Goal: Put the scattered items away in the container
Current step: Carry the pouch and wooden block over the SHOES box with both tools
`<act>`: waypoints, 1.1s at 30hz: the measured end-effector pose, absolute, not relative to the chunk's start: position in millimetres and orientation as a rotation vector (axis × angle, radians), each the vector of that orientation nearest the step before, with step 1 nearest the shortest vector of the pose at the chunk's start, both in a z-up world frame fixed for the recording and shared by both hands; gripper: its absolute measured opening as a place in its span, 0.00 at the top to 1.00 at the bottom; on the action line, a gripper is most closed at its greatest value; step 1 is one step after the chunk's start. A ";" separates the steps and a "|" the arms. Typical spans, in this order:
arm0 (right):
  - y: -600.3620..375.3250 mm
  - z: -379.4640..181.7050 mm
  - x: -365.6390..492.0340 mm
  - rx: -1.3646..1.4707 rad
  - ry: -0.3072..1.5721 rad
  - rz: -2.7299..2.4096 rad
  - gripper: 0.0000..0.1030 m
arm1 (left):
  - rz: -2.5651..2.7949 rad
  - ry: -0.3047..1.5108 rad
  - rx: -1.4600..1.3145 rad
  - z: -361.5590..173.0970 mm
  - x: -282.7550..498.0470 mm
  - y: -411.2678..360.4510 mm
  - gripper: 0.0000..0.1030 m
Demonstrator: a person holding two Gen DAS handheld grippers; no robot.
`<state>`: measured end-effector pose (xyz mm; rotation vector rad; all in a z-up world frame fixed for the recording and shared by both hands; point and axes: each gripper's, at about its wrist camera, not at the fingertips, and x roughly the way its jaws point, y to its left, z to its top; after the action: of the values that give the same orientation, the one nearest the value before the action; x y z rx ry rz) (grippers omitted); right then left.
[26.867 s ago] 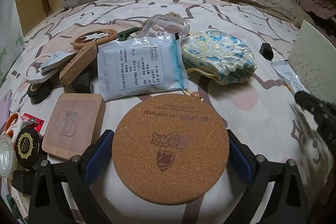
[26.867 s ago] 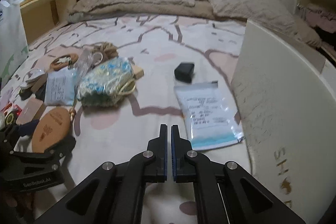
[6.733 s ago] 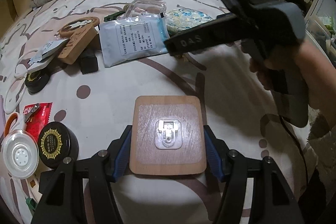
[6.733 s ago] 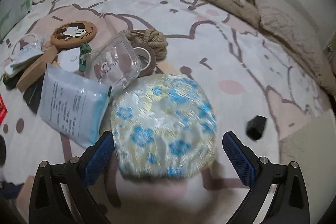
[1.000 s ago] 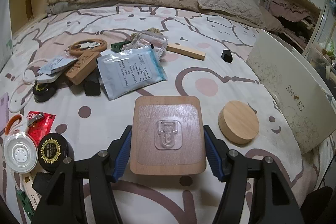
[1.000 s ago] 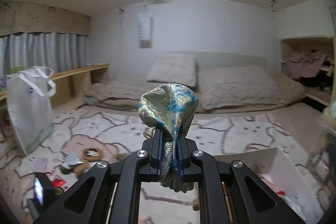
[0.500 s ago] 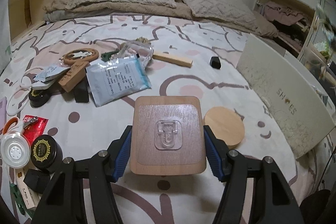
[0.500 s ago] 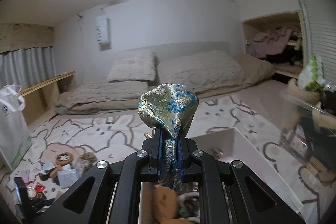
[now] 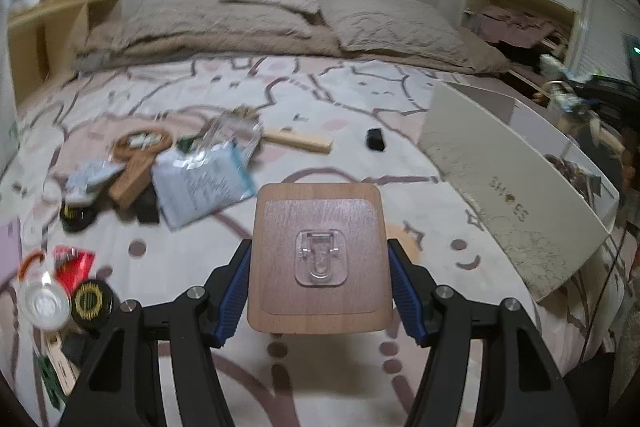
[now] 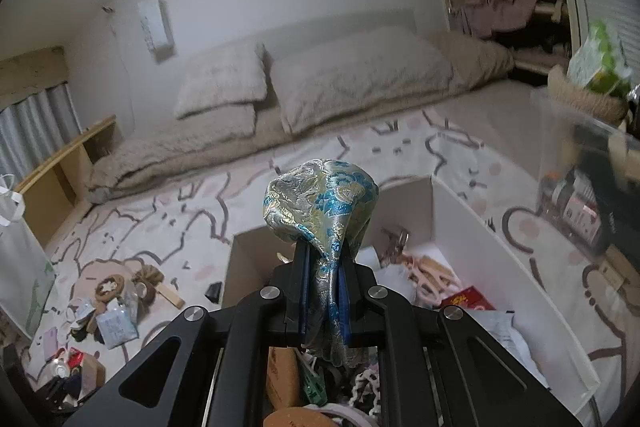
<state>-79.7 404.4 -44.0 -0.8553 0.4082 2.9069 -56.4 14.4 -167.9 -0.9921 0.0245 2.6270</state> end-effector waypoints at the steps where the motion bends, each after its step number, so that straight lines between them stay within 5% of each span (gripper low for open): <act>1: 405.3 -47.3 -83.5 -0.875 0.415 2.898 0.88 | 2.627 0.037 -0.975 -164.1 -55.3 18.0 0.38; 10: 417.1 -68.2 -94.6 -1.007 0.539 2.879 0.83 | 2.573 -0.038 -0.895 -135.5 -66.4 56.3 0.38; 11: 419.6 -67.8 -92.4 -0.993 0.567 2.892 0.74 | 2.558 -0.051 -0.884 -130.6 -69.0 63.3 0.38; 13: 424.6 -65.7 -87.5 -0.955 0.599 2.893 0.00 | 2.538 -0.061 -0.862 -120.9 -70.8 76.6 0.38; 33: 468.2 -64.4 -42.2 -0.806 0.721 2.857 0.00 | 2.378 -0.117 -0.854 -65.3 -95.6 181.7 0.38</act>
<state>-42.2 468.2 -64.4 -0.8063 0.7213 2.8567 -95.6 181.7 -65.3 -0.8537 -0.1167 2.3776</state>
